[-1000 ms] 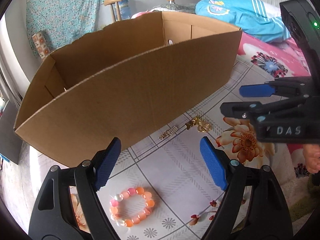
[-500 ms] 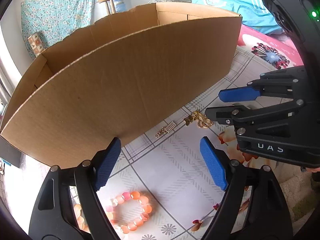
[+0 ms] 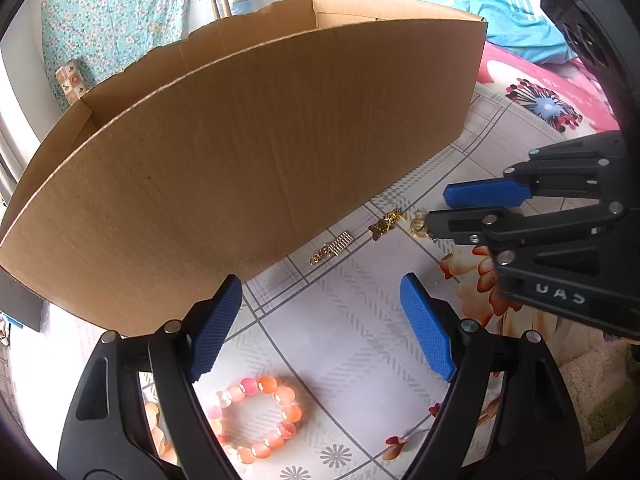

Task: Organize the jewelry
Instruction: 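Move the right tool to the gold ring on the flower print, then close the right tool on the gold ring and lift it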

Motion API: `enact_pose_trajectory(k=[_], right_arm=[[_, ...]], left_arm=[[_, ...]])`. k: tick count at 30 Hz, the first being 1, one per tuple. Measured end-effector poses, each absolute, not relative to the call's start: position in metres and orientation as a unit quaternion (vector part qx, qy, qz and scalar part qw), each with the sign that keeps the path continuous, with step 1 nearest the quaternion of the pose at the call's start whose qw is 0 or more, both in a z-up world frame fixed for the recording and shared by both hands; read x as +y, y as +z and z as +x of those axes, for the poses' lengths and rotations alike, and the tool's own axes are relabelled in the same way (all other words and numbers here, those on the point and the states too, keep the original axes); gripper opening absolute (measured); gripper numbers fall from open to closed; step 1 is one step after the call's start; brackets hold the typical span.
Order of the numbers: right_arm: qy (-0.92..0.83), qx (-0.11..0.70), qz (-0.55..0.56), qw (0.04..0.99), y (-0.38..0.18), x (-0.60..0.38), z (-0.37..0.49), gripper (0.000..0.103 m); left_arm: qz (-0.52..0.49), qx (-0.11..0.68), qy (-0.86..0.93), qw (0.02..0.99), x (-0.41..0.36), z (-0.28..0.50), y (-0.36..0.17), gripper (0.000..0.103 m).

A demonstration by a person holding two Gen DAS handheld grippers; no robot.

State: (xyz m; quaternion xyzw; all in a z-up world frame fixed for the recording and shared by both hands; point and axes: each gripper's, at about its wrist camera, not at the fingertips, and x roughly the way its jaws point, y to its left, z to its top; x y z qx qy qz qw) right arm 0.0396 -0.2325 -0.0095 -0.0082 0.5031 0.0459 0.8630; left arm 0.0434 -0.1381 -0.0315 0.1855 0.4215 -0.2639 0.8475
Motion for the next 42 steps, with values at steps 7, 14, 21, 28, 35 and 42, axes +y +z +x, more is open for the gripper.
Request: enact_pose_trajectory(k=[7,14,21,28,35,42], right_arm=[[0.039,0.513,-0.008,0.858,-0.01,-0.237,0.028,0.021],[0.022,0.533,0.003,0.846,-0.01,-0.258,0.011,0.021],[0.038,0.53,0.038,0.846,-0.002,-0.272,0.004,0.022],[0.05,0.54,0.003,0.84,-0.011,-0.254,0.013,0.022],[0.049,0.545,-0.033,0.836,-0.013,-0.235,0.016,0.022],[0.049,0.549,-0.028,0.834,-0.01,-0.225,0.021,0.015]], left_arm=[[0.185,0.427,-0.261,0.845,-0.138,0.043,-0.034,0.078],[0.181,0.432,-0.256,0.846,-0.137,0.044,-0.035,0.08],[0.166,0.442,-0.256,0.844,-0.136,0.047,-0.038,0.082],[0.158,0.445,-0.257,0.843,-0.128,0.048,-0.038,0.082],[0.154,0.446,-0.257,0.843,-0.12,0.048,-0.037,0.083],[0.154,0.446,-0.256,0.844,-0.118,0.049,-0.037,0.083]])
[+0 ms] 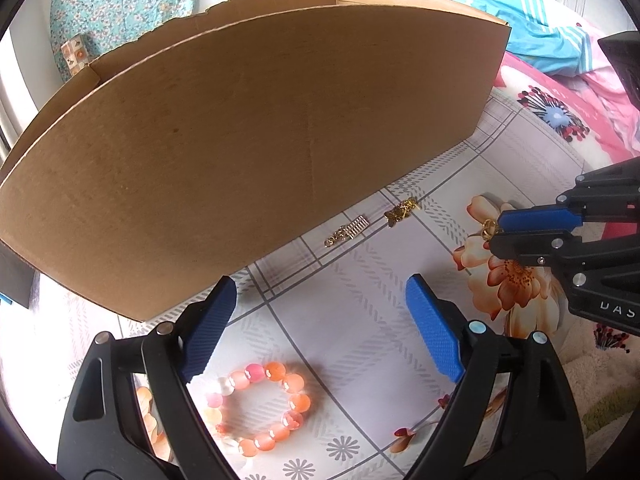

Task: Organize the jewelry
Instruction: 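Close the right tool on the gold ring and lift it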

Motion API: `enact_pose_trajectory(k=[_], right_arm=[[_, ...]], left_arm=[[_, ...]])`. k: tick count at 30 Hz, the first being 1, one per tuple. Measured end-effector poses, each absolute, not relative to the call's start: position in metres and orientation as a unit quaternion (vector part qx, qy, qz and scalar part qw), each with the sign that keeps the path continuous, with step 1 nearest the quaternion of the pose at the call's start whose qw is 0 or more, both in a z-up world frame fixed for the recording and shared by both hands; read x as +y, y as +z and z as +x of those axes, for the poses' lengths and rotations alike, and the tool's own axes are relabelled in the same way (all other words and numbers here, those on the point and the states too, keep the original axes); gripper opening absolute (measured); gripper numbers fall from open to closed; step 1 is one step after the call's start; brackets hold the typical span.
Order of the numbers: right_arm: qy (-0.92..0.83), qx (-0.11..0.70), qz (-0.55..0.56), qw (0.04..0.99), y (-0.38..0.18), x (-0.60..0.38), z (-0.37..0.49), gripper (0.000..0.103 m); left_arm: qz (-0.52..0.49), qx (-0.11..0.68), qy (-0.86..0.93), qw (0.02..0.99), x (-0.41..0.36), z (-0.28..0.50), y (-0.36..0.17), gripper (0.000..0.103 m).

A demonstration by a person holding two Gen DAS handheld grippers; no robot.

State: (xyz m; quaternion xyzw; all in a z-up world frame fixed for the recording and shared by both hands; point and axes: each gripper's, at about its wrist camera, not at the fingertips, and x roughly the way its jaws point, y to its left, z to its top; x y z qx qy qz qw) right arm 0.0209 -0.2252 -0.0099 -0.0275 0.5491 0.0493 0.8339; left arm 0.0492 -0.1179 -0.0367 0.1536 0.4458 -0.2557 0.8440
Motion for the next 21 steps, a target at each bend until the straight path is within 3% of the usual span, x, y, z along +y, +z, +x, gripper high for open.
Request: enact_pose_trajectory(k=[5,6,7,21], right_arm=[[0.047,0.55,-0.015,0.834,-0.009,-0.228,0.021,0.015],[0.047,0.549,-0.013,0.834,-0.008,-0.232,0.02,0.008],[0.047,0.55,-0.009,0.834,-0.008,-0.239,0.021,0.007],[0.051,0.531,0.02,0.845,-0.001,-0.254,0.007,0.01]], left_arm=[[0.151,0.447,-0.253,0.845,-0.118,0.05,-0.037,0.083],[0.151,0.447,-0.253,0.845,-0.117,0.05,-0.037,0.083],[0.151,0.447,-0.252,0.845,-0.117,0.05,-0.037,0.083],[0.146,0.437,-0.245,0.853,-0.112,0.043,-0.03,0.081]])
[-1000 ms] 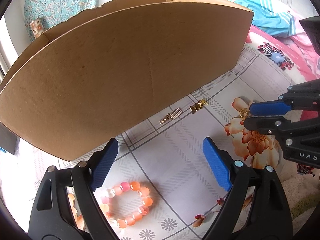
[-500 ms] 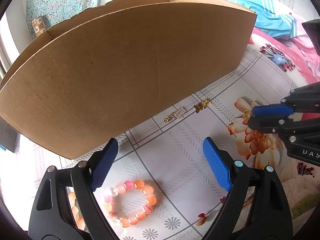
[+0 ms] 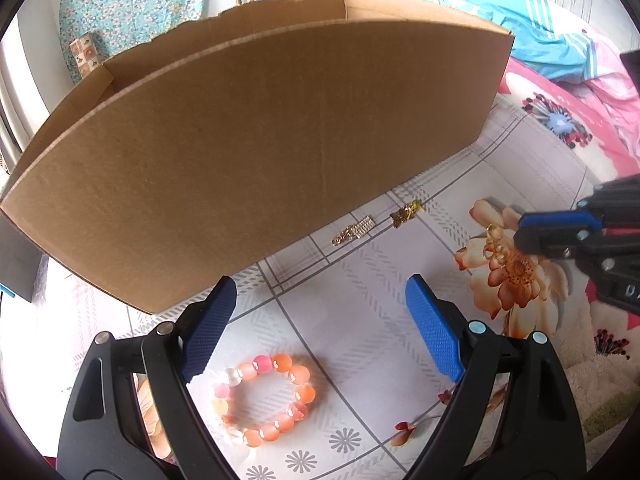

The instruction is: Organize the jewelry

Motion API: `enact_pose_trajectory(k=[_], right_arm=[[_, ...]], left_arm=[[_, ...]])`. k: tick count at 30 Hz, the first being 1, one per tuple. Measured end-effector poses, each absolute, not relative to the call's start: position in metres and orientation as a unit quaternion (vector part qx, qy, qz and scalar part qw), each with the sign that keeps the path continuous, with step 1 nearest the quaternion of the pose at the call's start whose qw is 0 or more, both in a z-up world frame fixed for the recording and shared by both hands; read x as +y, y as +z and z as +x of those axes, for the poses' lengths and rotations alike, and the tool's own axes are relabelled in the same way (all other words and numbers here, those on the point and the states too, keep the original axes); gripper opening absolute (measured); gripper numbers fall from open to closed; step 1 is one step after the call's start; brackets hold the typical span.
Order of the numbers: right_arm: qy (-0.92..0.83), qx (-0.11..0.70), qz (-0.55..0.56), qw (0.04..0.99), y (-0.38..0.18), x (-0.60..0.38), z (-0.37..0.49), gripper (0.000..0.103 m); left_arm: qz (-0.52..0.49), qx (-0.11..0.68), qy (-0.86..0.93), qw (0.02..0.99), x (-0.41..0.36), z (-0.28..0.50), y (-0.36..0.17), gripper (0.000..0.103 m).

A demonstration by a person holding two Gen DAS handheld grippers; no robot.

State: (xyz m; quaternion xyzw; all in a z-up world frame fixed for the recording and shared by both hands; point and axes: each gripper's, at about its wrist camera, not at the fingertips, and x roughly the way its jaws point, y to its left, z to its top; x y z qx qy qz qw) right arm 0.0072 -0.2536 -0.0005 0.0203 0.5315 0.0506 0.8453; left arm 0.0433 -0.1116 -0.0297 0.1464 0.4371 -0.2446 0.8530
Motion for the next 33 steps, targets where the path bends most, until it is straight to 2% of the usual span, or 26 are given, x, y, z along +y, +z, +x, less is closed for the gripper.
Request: enact_pose_trajectory(k=[8,15,18,29,31,33], right_arm=[[0.028,0.521,0.079,0.849,-0.003,-0.288,0.01,0.01],[0.026,0.509,0.099,0.855,0.001,-0.293,-0.001,0.01],[0.029,0.506,0.106,0.856,-0.001,-0.294,-0.005,0.01],[0.036,0.501,0.119,0.856,-0.006,-0.309,-0.013,0.01],[0.036,0.501,0.121,0.856,-0.006,-0.311,-0.014,0.01],[0.036,0.5,0.123,0.856,-0.006,-0.312,-0.014,0.01]], left_arm=[[0.11,0.39,-0.387,0.828,-0.127,0.023,-0.008,0.054],[0.201,0.391,-0.455,0.774,-0.173,0.01,-0.023,0.025],[0.22,0.401,-0.456,0.763,-0.183,0.012,-0.029,0.017],[0.237,0.416,-0.45,0.754,-0.193,0.016,-0.032,0.015],[0.237,0.416,-0.45,0.754,-0.195,0.016,-0.032,0.013],[0.238,0.415,-0.446,0.757,-0.195,0.016,-0.032,0.006]])
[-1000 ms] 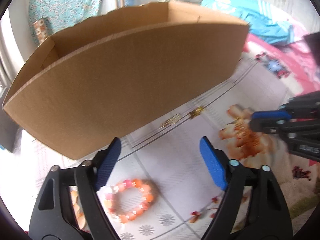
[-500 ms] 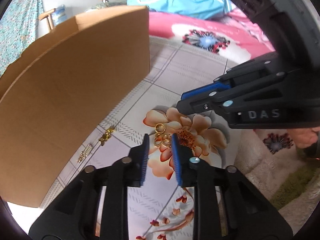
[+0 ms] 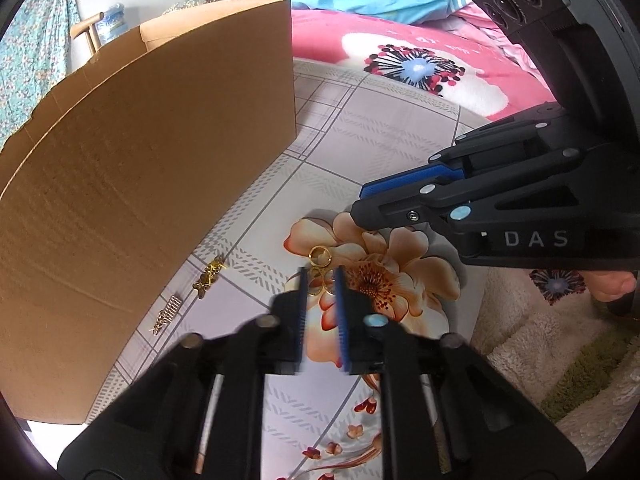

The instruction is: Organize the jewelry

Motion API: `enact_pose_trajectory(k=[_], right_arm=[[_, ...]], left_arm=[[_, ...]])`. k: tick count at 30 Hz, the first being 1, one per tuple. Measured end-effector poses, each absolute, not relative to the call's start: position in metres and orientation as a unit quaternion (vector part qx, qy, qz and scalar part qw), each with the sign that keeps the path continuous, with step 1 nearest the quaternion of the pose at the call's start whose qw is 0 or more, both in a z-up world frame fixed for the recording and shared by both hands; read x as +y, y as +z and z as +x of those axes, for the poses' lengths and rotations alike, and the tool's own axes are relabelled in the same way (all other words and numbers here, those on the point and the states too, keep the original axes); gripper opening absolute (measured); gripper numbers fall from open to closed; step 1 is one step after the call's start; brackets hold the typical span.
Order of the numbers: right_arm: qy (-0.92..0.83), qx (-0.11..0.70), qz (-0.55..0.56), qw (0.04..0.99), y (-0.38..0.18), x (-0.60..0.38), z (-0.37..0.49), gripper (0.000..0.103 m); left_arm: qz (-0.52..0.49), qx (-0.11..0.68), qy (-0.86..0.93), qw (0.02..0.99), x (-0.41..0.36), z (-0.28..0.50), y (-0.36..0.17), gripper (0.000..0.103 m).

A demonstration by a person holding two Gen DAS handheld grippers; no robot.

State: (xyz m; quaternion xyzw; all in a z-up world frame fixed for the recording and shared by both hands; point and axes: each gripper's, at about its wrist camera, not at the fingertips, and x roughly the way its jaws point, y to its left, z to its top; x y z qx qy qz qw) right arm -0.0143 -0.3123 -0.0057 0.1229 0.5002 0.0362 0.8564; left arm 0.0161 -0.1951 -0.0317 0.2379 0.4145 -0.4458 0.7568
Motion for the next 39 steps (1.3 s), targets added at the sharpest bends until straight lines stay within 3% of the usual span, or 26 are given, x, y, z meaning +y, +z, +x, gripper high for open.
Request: enact_pose_trajectory(k=[3,8,13,24,26,31,39], right_arm=[[0.036,0.499,0.123,0.857,-0.004,-0.313,-0.015,0.01],[0.038,0.498,0.12,0.858,-0.003,-0.313,-0.017,0.01],[0.037,0.499,0.121,0.857,-0.002,-0.314,-0.018,0.01],[0.035,0.497,0.124,0.858,-0.001,-0.313,-0.017,0.01],[0.034,0.497,0.125,0.858,-0.001,-0.314,-0.017,0.01],[0.034,0.498,0.125,0.857,-0.003,-0.313,-0.015,0.01],[0.028,0.496,0.129,0.858,-0.003,-0.314,-0.017,0.01]], left_arm=[[0.231,0.419,-0.443,0.758,-0.193,0.018,-0.032,0.0],[0.221,0.429,-0.443,0.756,-0.189,0.02,-0.03,0.0],[0.211,0.422,-0.454,0.756,-0.187,0.018,-0.023,0.016],[0.241,0.43,-0.445,0.748,-0.194,0.016,-0.03,0.017],[0.244,0.43,-0.447,0.746,-0.196,0.015,-0.03,0.019],[0.257,0.43,-0.455,0.736,-0.202,0.008,-0.03,0.035],[0.234,0.439,-0.457,0.737,-0.198,0.01,-0.024,0.035]])
